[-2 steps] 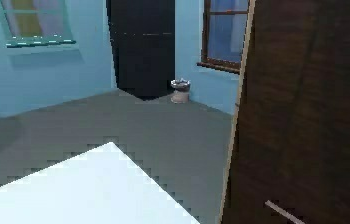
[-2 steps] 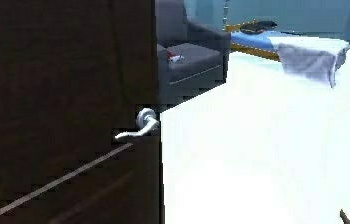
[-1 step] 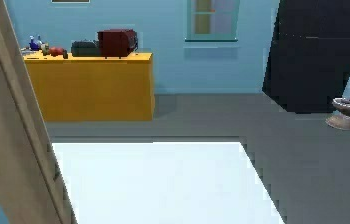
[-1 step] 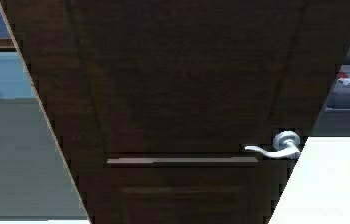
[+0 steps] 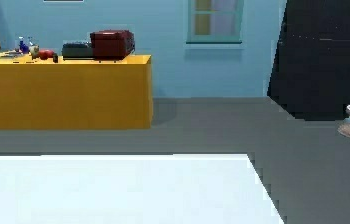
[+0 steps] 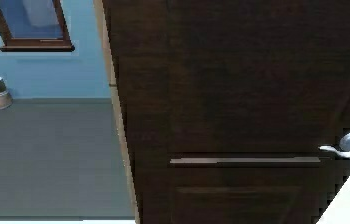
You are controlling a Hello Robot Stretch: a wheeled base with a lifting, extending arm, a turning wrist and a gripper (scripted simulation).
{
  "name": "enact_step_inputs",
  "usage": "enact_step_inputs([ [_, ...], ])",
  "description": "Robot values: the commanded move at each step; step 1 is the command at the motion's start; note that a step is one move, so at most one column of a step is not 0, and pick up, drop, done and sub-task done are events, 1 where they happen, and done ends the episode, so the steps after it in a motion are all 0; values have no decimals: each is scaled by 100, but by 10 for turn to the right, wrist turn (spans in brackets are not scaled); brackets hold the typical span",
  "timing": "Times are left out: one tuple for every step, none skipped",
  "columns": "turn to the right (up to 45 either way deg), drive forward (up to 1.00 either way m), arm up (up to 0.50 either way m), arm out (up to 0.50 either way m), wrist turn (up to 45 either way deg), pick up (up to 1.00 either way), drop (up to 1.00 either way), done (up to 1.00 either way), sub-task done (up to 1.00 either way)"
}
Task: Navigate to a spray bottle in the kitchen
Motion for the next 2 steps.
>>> enact_step_inputs([
  [0,100,0,0,0,0,0,0,0],
  [-30,0,0,0,0,0,0,0,0],
])
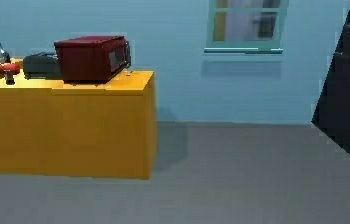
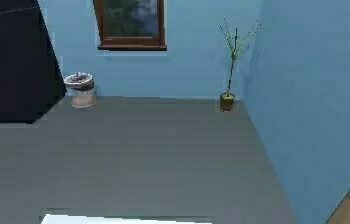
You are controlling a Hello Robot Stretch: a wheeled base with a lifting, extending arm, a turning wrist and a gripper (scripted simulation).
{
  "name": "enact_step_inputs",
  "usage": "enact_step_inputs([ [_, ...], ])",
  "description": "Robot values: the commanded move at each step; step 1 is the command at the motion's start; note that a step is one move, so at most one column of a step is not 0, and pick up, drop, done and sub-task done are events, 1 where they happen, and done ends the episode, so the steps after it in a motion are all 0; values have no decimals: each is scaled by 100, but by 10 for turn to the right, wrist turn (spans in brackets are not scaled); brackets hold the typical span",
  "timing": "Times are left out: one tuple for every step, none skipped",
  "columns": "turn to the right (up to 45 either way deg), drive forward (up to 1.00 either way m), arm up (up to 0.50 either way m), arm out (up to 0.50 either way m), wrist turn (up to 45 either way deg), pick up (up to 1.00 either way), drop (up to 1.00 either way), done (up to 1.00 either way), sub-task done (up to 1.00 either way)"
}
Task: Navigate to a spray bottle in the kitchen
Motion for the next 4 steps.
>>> enact_step_inputs([
  [0,100,0,0,0,0,0,0,0],
  [0,100,0,0,0,0,0,0,0],
  [0,20,0,0,0,0,0,0,0],
  [-300,0,0,0,0,0,0,0,0],
])
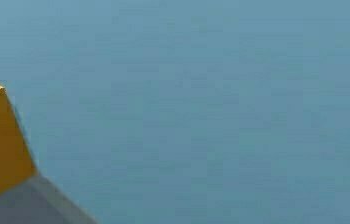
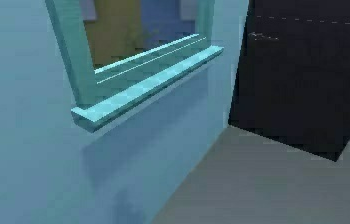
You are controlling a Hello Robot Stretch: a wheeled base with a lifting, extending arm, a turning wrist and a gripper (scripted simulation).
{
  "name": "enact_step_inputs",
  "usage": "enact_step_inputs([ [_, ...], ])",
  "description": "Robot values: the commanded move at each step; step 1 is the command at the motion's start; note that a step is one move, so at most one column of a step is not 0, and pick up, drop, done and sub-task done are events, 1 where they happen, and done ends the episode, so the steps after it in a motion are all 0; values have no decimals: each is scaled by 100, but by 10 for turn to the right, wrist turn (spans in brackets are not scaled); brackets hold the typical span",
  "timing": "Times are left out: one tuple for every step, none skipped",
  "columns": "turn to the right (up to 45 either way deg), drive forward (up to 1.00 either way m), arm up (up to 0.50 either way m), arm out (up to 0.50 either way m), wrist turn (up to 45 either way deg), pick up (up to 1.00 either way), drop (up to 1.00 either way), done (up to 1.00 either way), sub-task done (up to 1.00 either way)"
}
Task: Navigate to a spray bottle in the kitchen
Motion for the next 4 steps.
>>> enact_step_inputs([
  [0,30,0,0,0,0,0,0,0],
  [-450,0,0,0,0,0,0,0,0],
  [-90,0,0,0,0,0,0,0,0],
  [0,100,0,0,0,0,0,0,0],
])
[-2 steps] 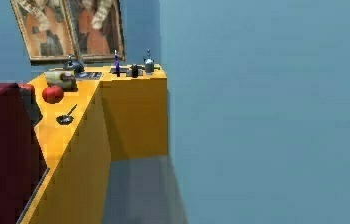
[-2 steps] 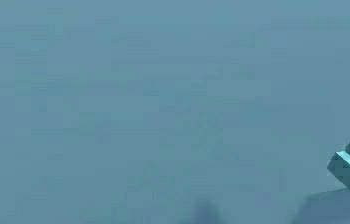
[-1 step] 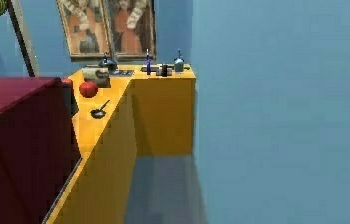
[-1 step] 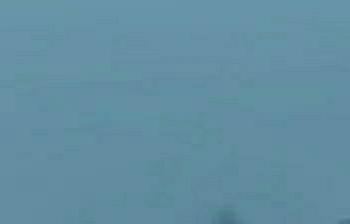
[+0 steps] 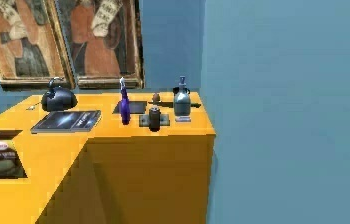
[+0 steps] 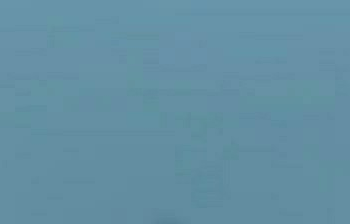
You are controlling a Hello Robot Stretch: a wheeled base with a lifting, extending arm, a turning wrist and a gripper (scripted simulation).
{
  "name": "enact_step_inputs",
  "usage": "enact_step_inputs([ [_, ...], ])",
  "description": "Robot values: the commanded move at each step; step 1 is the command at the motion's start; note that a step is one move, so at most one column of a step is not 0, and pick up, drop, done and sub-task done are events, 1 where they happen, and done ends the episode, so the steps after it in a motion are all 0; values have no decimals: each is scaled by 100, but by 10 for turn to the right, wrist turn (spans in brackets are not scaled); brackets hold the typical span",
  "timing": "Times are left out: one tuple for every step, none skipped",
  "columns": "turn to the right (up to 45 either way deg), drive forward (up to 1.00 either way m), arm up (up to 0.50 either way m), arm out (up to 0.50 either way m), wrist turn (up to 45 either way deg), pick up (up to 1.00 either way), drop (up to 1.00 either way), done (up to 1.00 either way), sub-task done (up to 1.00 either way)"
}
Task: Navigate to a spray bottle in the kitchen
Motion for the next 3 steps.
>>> enact_step_inputs([
  [-150,0,0,0,0,0,0,0,0],
  [0,10,0,0,0,0,0,0,0],
  [0,0,0,0,0,0,0,100,0],
])
